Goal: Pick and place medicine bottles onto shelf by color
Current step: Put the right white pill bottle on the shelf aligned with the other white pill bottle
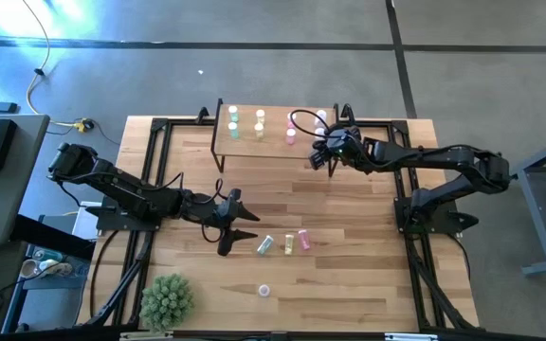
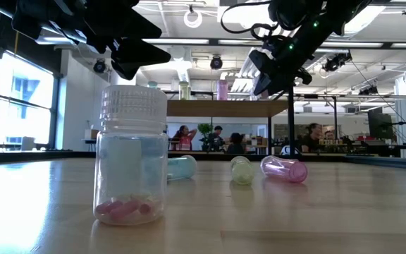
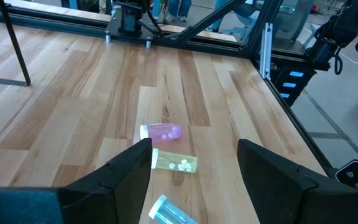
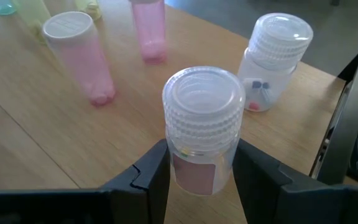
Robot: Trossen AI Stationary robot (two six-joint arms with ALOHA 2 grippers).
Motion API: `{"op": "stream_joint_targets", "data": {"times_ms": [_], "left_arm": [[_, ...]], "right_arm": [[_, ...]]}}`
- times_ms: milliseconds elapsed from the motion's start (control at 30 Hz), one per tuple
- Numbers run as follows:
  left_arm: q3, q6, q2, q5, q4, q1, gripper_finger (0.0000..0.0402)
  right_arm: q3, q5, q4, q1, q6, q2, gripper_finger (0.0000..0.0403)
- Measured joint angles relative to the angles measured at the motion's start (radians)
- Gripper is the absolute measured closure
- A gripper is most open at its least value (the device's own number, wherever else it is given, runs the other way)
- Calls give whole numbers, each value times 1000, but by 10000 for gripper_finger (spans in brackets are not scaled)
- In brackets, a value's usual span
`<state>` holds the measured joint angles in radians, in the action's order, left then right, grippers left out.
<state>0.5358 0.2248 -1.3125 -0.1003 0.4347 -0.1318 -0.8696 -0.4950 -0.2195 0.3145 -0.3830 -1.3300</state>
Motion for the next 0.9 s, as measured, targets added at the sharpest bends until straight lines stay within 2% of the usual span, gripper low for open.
{"op": "stream_joint_targets", "data": {"times_ms": [167,500,900], "left_arm": [[0,0,0,0,0,0,177],[0,0,0,0,0,0,177],[0,0,0,0,0,0,177]], "right_arm": [[0,2,0,0,0,0,260],[0,7,0,0,1,0,200],[0,6,-9,-1,5,2,197]]}}
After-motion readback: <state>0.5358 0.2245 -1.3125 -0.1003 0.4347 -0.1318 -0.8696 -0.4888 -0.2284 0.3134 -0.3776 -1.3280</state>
